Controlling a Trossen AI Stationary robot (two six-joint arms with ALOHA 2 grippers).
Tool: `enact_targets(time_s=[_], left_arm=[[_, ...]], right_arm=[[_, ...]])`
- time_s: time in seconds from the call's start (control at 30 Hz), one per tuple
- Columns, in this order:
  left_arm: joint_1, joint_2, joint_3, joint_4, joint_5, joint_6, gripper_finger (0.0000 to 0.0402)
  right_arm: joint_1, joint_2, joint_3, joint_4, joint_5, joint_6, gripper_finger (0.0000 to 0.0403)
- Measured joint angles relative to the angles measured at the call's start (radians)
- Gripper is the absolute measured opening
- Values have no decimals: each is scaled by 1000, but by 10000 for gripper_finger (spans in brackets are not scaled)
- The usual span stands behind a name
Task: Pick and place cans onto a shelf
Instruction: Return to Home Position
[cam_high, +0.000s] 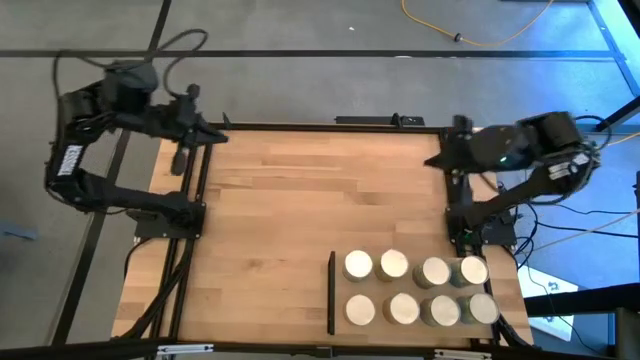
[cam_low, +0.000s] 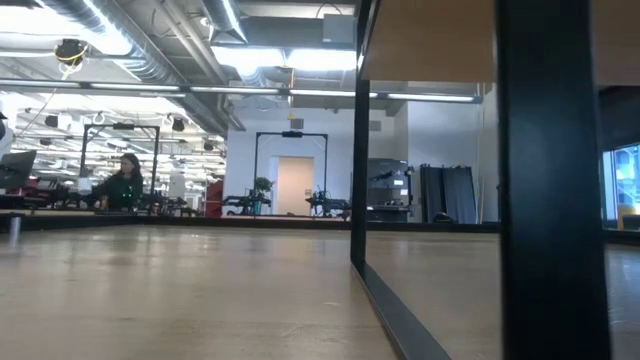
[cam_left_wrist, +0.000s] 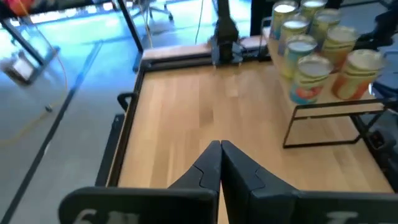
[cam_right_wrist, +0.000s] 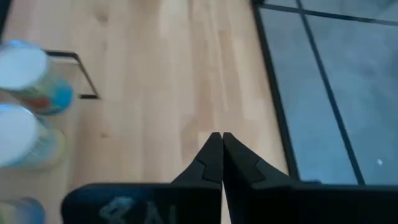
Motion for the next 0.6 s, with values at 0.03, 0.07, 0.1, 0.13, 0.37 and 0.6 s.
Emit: enact_targets(time_s=[0.03, 0.07, 0.1, 0.13, 0.37, 0.6], left_arm=[[0, -15, 0, -7, 8, 1, 0], [0, -32, 0, -24, 21, 1, 0], [0, -48, 0, -49, 38, 0, 0], [0, -63, 0, -61, 57, -4, 0], [0, -219, -43, -69, 125, -81, 0], [0, -422, -172, 24, 14, -216, 0]], right_arm=[[-18, -32, -25, -1, 0, -11, 0], [-34, -64, -49, -1, 0, -16, 0], [-47, -98, -72, -1, 0, -18, 0], [-60, -132, -96, -1, 0, -16, 0], [-94, -361, -274, 25, -1, 73, 0], [-94, -574, -459, 130, -2, 135, 0]])
